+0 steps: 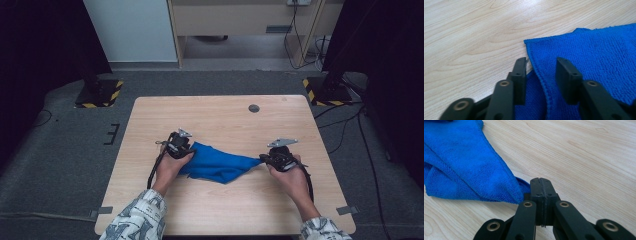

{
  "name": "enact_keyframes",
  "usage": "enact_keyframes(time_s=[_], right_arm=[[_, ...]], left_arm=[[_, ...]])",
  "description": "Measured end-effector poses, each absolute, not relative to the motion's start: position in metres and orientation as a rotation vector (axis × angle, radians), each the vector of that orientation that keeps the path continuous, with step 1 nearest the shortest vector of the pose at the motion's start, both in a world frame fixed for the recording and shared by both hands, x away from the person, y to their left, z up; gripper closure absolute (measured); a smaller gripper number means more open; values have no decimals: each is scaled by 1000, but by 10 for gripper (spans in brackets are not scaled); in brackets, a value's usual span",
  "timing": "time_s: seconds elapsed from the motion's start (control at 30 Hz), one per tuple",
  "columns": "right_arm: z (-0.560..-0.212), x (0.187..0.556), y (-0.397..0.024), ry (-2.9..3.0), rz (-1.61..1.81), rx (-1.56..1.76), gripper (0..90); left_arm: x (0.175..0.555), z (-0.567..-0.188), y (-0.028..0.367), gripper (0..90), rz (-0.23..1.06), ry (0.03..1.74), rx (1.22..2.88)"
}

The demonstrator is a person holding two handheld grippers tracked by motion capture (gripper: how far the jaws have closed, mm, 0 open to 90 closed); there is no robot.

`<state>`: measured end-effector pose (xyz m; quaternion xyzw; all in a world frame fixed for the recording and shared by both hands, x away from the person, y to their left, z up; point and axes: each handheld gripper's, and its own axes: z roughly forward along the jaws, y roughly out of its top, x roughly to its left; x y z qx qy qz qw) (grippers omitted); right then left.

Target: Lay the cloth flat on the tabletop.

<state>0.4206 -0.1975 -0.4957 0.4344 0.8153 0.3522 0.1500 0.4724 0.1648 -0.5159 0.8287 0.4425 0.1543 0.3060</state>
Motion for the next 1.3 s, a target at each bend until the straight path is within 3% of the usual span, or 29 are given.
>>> enact_keyframes(time_s=[0.2, 0.3, 0.73, 1.0, 1.3], right_arm=[[-495, 421, -198, 2338, 1015, 1253, 900], [-495, 421, -198, 2342, 1016, 1254, 900], [-500, 425, -200, 2341, 995, 1287, 890], [-496, 426, -202, 2272, 1034, 1333, 679], [-494, 427, -207, 2242, 1066, 1340, 666]], left_arm=[[471, -516, 161, 826, 397, 1154, 2214], [470, -513, 161, 877, 408, 1144, 2199], [449, -477, 175, 887, 551, 1096, 2043], [446, -474, 186, 887, 604, 1121, 1990], [447, -476, 201, 887, 620, 1172, 1966]])
